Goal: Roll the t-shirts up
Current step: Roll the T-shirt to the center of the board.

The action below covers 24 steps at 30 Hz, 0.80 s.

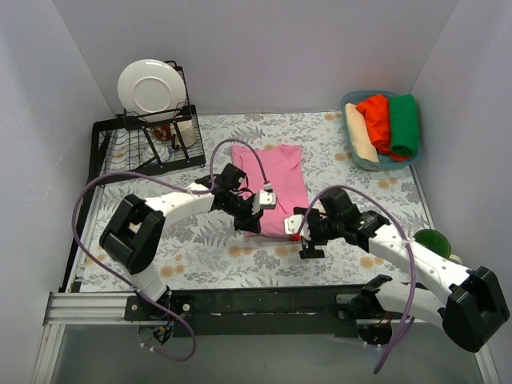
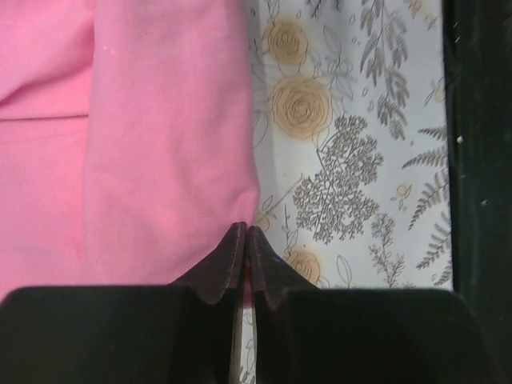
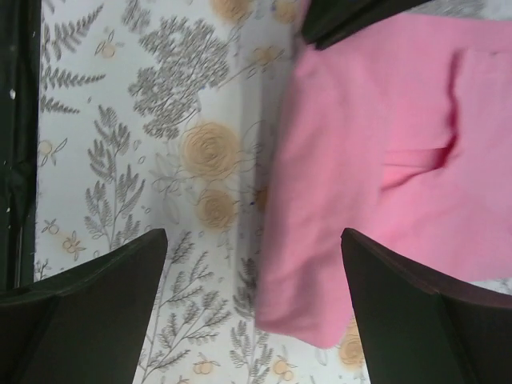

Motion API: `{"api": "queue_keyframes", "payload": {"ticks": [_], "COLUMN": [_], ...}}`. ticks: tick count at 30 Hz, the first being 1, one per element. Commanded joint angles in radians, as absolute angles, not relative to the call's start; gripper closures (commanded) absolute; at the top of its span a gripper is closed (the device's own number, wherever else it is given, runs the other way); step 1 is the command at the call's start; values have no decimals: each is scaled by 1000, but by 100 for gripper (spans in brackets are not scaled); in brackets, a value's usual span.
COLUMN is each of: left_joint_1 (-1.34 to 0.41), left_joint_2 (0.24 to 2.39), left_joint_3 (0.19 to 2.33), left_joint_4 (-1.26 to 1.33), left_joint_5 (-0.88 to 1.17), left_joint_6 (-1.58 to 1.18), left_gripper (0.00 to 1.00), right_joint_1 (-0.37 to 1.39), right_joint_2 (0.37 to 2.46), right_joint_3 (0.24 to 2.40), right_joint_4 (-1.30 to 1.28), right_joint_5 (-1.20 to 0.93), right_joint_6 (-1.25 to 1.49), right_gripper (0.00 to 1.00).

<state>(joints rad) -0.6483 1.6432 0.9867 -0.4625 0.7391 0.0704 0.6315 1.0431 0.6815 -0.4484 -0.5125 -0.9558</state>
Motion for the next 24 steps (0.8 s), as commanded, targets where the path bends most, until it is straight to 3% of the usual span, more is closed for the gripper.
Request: {"api": "queue_keyframes", "payload": {"ticks": [1, 24], "left_joint_1": [-615, -405], "left_joint_2": [1738, 1781], "left_joint_3": [1115, 1104], "left_joint_4": [-676, -664], "left_joint_5": [966, 1243], "left_joint_6": [32, -175], "left_gripper": [100, 100], "right_joint_1": [713, 801], "right_joint_2": [1032, 1210], "right_joint_3": [629, 454], "right_joint_4": [-313, 144], "right_joint_5": [-402, -227], "right_joint_6": [-936, -896], "right_gripper": [6, 14]}}
